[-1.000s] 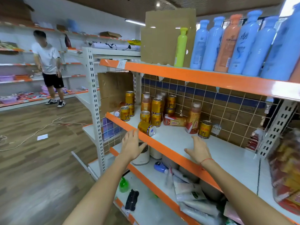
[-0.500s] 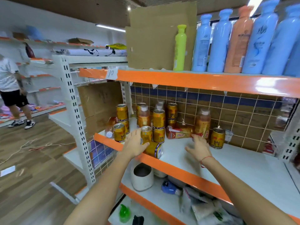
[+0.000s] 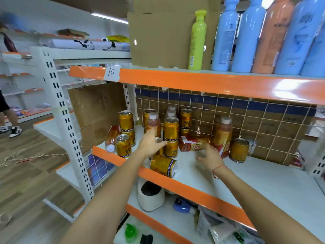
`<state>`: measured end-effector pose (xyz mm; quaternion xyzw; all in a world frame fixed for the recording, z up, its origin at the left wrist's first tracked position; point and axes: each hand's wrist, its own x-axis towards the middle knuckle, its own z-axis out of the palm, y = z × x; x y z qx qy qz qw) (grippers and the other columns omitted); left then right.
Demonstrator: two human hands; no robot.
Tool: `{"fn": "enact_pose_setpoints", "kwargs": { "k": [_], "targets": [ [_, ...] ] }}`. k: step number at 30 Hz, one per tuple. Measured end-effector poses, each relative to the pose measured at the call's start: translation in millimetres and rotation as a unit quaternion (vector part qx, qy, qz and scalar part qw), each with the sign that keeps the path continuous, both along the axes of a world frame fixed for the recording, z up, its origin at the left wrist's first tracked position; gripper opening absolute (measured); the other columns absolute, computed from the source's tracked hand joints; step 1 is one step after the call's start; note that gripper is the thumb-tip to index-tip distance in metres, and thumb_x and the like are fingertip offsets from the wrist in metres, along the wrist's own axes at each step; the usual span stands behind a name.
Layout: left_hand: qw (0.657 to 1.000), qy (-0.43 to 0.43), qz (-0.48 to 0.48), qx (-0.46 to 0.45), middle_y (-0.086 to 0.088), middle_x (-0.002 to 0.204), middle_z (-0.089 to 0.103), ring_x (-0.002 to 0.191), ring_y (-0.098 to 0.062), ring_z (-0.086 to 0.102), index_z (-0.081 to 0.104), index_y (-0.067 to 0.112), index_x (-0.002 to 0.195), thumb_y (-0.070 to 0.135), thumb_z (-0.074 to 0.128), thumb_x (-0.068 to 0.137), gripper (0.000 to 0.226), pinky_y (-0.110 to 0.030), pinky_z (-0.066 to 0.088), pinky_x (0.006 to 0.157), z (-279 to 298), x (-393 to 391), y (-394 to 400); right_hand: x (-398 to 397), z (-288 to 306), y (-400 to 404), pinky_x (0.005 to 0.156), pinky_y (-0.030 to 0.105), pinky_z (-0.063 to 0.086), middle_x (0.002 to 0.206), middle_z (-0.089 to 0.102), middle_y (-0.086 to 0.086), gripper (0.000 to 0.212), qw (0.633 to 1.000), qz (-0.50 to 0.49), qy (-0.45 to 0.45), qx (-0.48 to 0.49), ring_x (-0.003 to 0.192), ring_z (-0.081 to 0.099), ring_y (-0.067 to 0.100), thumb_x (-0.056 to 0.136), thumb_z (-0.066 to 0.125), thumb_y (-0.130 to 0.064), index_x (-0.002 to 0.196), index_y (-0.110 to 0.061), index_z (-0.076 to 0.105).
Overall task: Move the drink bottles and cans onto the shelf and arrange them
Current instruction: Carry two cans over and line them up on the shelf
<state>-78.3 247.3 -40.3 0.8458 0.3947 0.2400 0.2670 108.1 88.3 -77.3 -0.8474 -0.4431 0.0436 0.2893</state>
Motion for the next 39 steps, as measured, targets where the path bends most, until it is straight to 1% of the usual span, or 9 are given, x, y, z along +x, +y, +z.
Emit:
{"fn": "enact_pose_setpoints", "kwargs": {
  "k": [3, 6, 14, 17, 21, 25, 31, 35, 39],
  "targets": [
    [1.000, -0.027, -0.009, -0.013, -0.008, 0.148, 0.039, 0.134, -0.028, 0.039, 0.026, 0.017, 0.147, 0.043, 0.072, 0.079, 0.086, -0.048, 0.038, 0.108, 18, 14, -2, 0, -4, 10, 0.097, 0.041, 0.044, 0.130, 0.050, 0.014, 0.059, 1.000, 0.015, 0.000, -0.003, 0.117, 0.050, 0.031, 0.081, 0.068, -0.023, 0.131, -0.010, 0.039],
    [0.999, -0.040, -0.003, -0.014, -0.009, 0.153, 0.030, 0.139, -0.027, 0.032, 0.021, 0.016, 0.149, 0.037, 0.071, 0.082, 0.086, -0.042, 0.034, 0.110, 24, 31, 5, 1, -10, 18, 0.097, 0.040, 0.045, 0.131, 0.048, 0.013, 0.061, 1.000, 0.021, 0.007, -0.016, 0.119, 0.048, 0.031, 0.083, 0.066, -0.024, 0.134, -0.012, 0.035],
    [0.994, -0.075, -0.050, -0.059, -0.008, 0.137, 0.051, 0.126, -0.025, 0.049, 0.031, 0.014, 0.142, 0.033, 0.076, 0.079, 0.080, -0.036, 0.042, 0.100, 25, 63, 24, 15, -16, 37, 0.096, 0.035, 0.046, 0.130, 0.052, 0.011, 0.060, 0.999, 0.036, 0.011, -0.008, 0.117, 0.052, 0.027, 0.084, 0.067, -0.023, 0.134, -0.014, 0.036],
    [0.994, -0.083, -0.050, -0.060, -0.008, 0.136, 0.053, 0.125, -0.025, 0.050, 0.035, 0.013, 0.140, 0.032, 0.077, 0.077, 0.078, -0.035, 0.043, 0.099, 23, 71, 29, 18, -19, 38, 0.099, 0.036, 0.046, 0.132, 0.052, 0.009, 0.062, 0.999, 0.036, 0.018, 0.002, 0.118, 0.052, 0.027, 0.084, 0.067, -0.023, 0.136, -0.015, 0.036],
    [0.995, -0.081, -0.040, -0.048, -0.007, 0.134, 0.054, 0.123, -0.024, 0.051, 0.040, 0.013, 0.137, 0.034, 0.080, 0.074, 0.078, -0.029, 0.044, 0.091, 25, 73, 38, 18, -20, 40, 0.098, 0.034, 0.047, 0.132, 0.052, 0.008, 0.061, 0.999, 0.036, 0.021, -0.004, 0.117, 0.054, 0.025, 0.085, 0.067, -0.022, 0.137, -0.016, 0.035],
    [0.995, -0.072, -0.035, -0.057, -0.007, 0.134, 0.054, 0.121, -0.023, 0.052, 0.042, 0.014, 0.135, 0.037, 0.082, 0.070, 0.080, -0.031, 0.046, 0.092, 29, 67, 45, 17, -8, 49, 0.101, 0.034, 0.044, 0.138, 0.047, 0.008, 0.066, 0.999, 0.045, 0.029, -0.003, 0.123, 0.050, 0.025, 0.086, 0.066, -0.020, 0.141, -0.015, 0.032],
    [0.996, -0.049, -0.046, -0.059, -0.004, 0.134, 0.050, 0.118, -0.022, 0.051, 0.041, 0.017, 0.135, 0.040, 0.080, 0.071, 0.078, -0.029, 0.045, 0.086, 57, 39, 56, 3, 14, 72, 0.102, 0.033, 0.040, 0.139, 0.047, 0.008, 0.068, 0.994, 0.100, 0.041, 0.015, 0.126, 0.047, 0.024, 0.082, 0.069, -0.013, 0.140, -0.015, 0.034],
    [0.996, -0.034, -0.061, -0.061, -0.004, 0.134, 0.050, 0.114, -0.018, 0.051, 0.041, 0.017, 0.136, 0.038, 0.079, 0.073, 0.077, -0.030, 0.046, 0.090, 66, 15, 62, -7, 19, 93, 0.108, 0.036, 0.036, 0.143, 0.042, 0.009, 0.073, 0.987, 0.151, 0.038, -0.025, 0.130, 0.042, 0.025, 0.080, 0.068, -0.009, 0.143, -0.015, 0.033],
    [0.993, -0.045, -0.063, -0.085, -0.003, 0.136, 0.051, 0.117, -0.018, 0.051, 0.039, 0.016, 0.139, 0.029, 0.081, 0.072, 0.080, -0.027, 0.045, 0.091, 60, -3, 67, -12, 14, 114, 0.106, 0.035, 0.039, 0.141, 0.044, 0.009, 0.067, 0.981, 0.171, 0.045, -0.074, 0.129, 0.043, 0.028, 0.079, 0.062, -0.004, 0.140, -0.017, 0.037]
  ]
}}
